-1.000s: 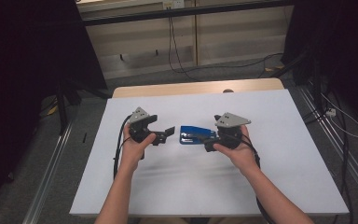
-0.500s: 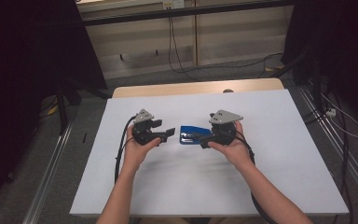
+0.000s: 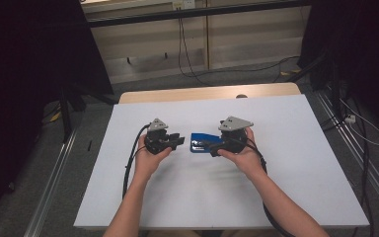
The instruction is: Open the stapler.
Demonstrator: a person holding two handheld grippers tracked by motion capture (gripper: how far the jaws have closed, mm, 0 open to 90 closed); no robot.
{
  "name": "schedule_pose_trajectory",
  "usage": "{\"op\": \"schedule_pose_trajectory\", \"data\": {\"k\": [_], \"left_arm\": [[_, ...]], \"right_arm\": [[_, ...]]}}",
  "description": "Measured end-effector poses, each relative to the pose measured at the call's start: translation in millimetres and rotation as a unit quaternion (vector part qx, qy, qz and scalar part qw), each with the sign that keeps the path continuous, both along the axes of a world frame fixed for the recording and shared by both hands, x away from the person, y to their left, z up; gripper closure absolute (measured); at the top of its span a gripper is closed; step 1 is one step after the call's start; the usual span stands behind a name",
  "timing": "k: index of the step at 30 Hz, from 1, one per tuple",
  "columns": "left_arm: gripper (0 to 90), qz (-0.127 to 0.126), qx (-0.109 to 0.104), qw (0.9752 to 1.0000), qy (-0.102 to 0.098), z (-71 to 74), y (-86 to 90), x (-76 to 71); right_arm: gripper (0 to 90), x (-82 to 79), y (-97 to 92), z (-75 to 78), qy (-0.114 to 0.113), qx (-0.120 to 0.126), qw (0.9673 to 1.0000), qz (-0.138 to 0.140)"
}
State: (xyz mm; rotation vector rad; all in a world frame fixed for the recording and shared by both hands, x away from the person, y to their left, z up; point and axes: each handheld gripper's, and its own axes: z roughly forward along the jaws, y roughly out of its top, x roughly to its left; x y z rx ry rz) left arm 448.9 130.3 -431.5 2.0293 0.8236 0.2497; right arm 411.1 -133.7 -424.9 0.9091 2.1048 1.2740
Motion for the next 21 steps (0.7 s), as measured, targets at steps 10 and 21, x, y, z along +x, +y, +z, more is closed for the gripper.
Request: {"op": "schedule_pose_trajectory", "data": {"k": [10, 21], "left_arm": [[85.9, -0.006, 0.011, 0.9999, 0.008, -12.1, -7.6, 5.9], [86.3, -0.007, 0.012, 0.9998, 0.013, -13.1, -9.4, 5.8]], "right_arm": [[6.1, 4.2, 4.9, -3.3, 0.004, -0.003, 1.0000, 0.002], [11.3, 19.5, 21.4, -12.5, 0.016, -0.016, 0.9996, 0.018]]}}
